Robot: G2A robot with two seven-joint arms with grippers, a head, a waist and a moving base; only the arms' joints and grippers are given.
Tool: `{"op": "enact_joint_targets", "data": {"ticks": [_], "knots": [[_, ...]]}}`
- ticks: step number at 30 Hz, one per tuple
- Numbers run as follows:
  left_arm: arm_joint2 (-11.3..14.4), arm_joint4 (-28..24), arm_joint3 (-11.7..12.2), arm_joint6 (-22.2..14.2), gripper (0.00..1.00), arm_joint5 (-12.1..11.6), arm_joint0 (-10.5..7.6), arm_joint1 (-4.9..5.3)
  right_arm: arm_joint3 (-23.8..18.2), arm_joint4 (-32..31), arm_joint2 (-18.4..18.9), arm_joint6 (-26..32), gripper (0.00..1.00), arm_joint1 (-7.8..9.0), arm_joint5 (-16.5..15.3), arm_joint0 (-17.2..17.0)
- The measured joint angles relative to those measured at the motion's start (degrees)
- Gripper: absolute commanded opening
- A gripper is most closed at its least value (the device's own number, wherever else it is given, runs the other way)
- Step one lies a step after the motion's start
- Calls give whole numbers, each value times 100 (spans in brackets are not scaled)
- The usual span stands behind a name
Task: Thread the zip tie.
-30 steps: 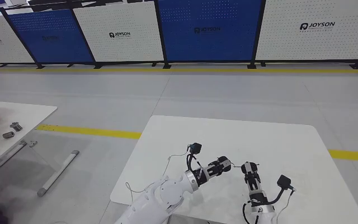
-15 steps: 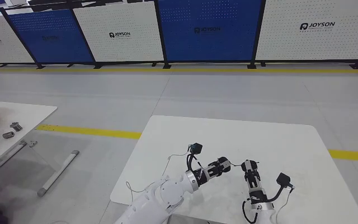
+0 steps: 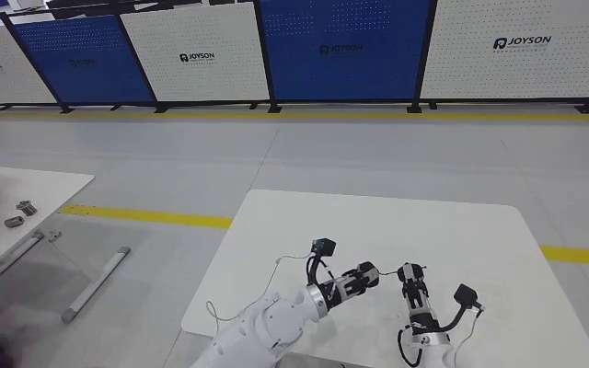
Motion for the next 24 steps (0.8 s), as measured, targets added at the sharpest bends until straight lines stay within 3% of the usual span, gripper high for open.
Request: {"op": "enact_joint_targets", "data": {"ticks": [10,19,24], "knots": [[7,36,11,0,18,52,-9,-2,4,-31,0,-54,0,-16,38,-2],[140,-47,80,-63,14,144,-110,-46,-16,-59,-8,-71,0,-28,11,-15],[153,-94,135,-53,21,144,-163,-60,-35,-77,3,-77,0,-30,-21,-41]]}}
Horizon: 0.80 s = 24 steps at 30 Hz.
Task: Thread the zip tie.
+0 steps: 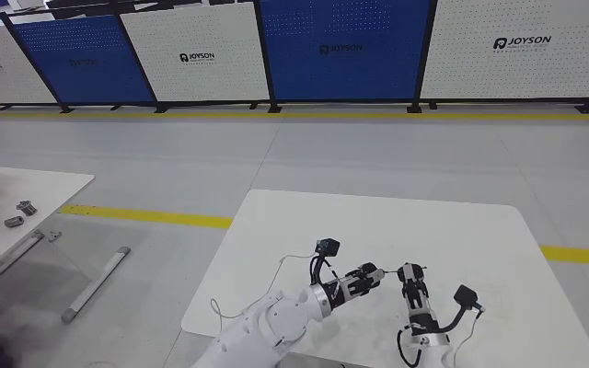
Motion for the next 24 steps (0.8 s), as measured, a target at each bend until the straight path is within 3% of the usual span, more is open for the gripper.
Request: {"op": "enact_joint_targets", "data": {"ticks": [3,7,24], "knots": [[6,-9,18,34,18,10,-19,-8,-4,-16,8,7,0,0,-32,-11],[16,-10,35,63,0,23,-33,-17,-16,-41,18,14,0,0,-58,-26],[23,-40,-41,-28,0,-77,-49,-23,-65,65,70,306,0,8,-143,-44]]}}
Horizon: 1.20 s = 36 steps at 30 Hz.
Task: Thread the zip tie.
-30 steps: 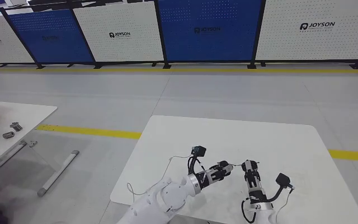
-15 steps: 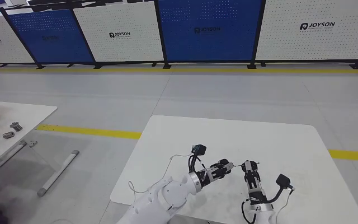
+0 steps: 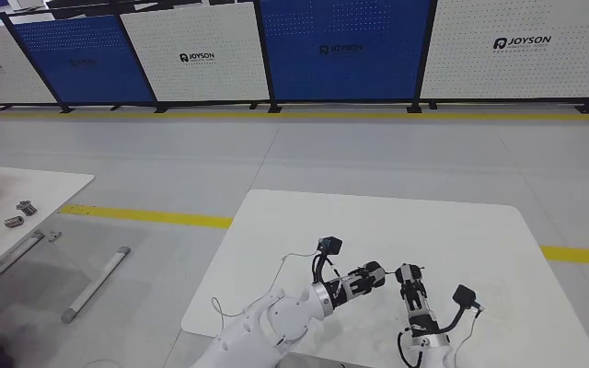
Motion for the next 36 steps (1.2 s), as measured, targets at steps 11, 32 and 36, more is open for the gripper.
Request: {"op": "enact_joint_targets", "data": {"ticks": [11,32,36], "knots": [[-31,60,34,82,0,-10,30,5,-25,116,38,257,38,12,33,9],[-18,137,121,228,0,102,13,-22,0,-200,64,-317,9,-3,-118,-109],[-6,147,133,232,0,116,1,-29,-4,-242,43,-415,0,-13,-87,-119]]}}
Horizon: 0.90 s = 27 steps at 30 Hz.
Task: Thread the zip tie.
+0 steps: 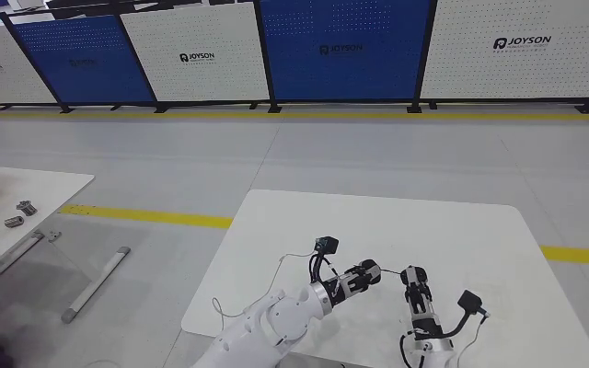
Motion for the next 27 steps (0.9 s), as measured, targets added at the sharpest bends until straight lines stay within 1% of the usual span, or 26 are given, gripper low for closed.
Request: {"op": "enact_joint_targets", "data": {"ticks": [4,8,9,10,11,15,20,22,25,27], "knots": [[1,-11,5,13,0,9,-1,-6,-5,-9,-12,-45,0,-6,-39,-16],[-2,2,-17,18,0,7,8,-7,-31,15,-14,84,0,1,-61,-24],[-1,8,-24,18,0,7,11,-7,-40,29,-12,129,29,5,-61,-25],[0,15,-31,17,0,8,15,-7,-46,29,-6,185,38,11,-61,-28],[0,20,-33,17,0,9,17,-7,-48,19,1,216,42,15,-61,-30],[-3,37,-37,15,0,28,20,-8,-68,-48,7,212,44,23,-61,-44],[-12,35,-22,25,0,80,17,-12,-116,-149,-17,77,44,36,-60,-94],[-11,33,-21,31,0,103,14,-16,-122,-198,-29,24,40,43,-60,-111],[-9,40,-25,41,0,125,13,-19,-135,-240,-42,-58,30,55,-60,-133],[-9,42,-29,50,0,140,13,-21,-149,-261,-50,-105,28,64,-60,-150]]}}
